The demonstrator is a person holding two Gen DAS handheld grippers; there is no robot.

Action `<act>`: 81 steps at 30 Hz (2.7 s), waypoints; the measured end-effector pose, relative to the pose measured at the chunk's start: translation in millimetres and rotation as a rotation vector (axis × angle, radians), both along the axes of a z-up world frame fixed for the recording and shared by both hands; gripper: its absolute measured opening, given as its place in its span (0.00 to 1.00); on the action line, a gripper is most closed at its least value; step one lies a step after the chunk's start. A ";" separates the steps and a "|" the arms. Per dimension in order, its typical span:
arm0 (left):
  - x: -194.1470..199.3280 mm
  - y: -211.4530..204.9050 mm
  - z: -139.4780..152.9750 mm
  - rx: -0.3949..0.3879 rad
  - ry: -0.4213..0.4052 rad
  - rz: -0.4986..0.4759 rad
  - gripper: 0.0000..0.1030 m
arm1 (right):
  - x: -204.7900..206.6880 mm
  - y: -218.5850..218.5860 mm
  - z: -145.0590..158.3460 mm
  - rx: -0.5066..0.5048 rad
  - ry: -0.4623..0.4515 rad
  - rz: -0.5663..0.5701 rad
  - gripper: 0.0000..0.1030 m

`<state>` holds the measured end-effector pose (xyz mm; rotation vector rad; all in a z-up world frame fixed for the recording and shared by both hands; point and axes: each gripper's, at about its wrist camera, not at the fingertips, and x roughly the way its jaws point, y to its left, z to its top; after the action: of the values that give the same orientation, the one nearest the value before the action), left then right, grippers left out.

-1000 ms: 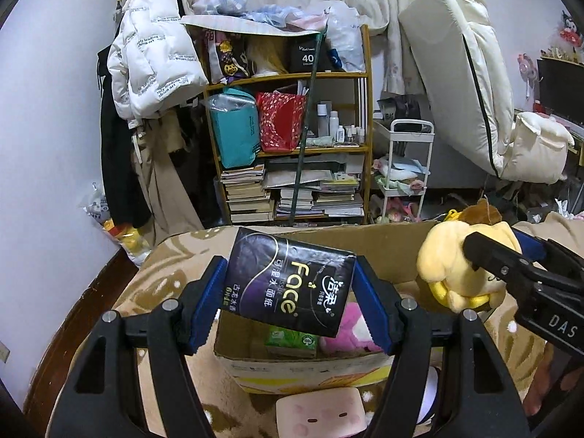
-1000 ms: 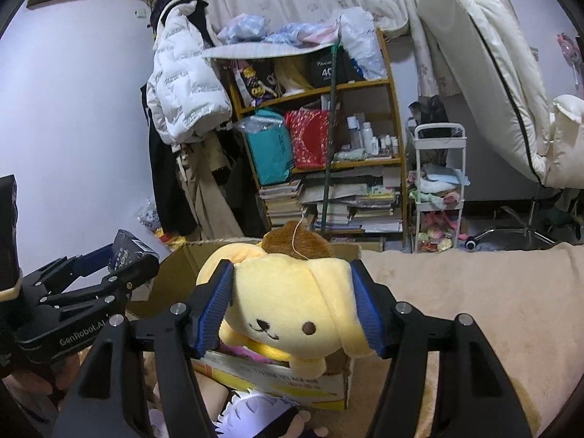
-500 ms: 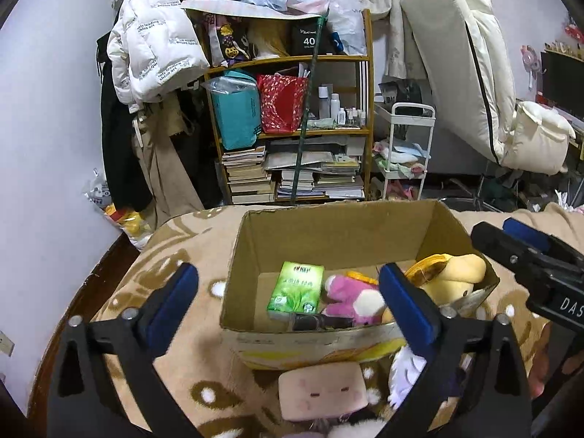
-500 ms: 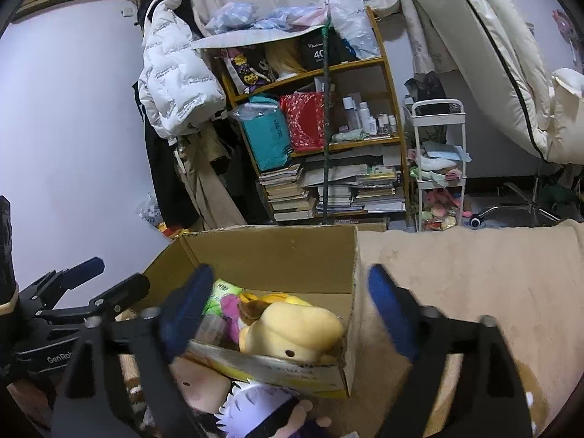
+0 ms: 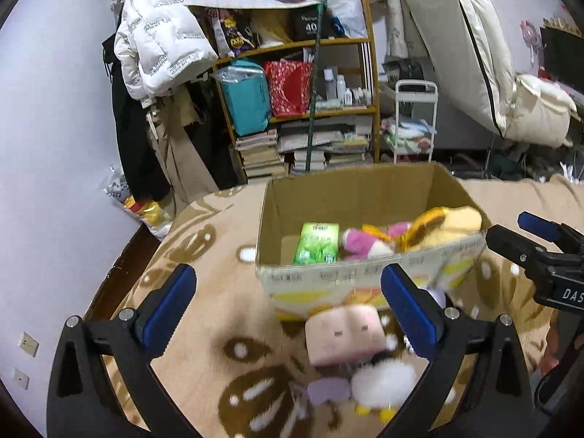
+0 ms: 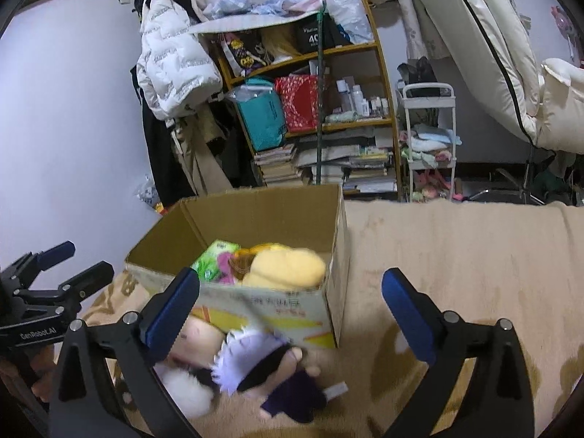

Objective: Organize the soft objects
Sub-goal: 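Lower both tools toward the pink roll-cake plush and white-haired doll, then grasp the pink roll-cake plush with the left tool while the right tool grasps the white-haired doll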

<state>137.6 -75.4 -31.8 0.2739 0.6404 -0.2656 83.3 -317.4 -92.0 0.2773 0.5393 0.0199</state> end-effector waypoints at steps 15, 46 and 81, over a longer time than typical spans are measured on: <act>23.1 2.5 -39.8 -0.033 0.165 -0.006 0.97 | 1.9 20.0 -36.7 -0.072 0.102 0.033 1.00; 55.8 -19.3 -102.6 -0.020 0.450 -0.076 0.97 | 30.2 38.2 -89.8 -0.055 0.334 0.135 1.00; 6.6 6.2 -76.3 -0.107 0.379 -0.036 0.47 | 18.5 50.5 -68.7 -0.026 0.283 0.152 0.76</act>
<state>144.2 -69.2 -108.1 0.1321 0.9929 -0.3904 101.8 -266.8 -160.7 0.2147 0.8411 0.1223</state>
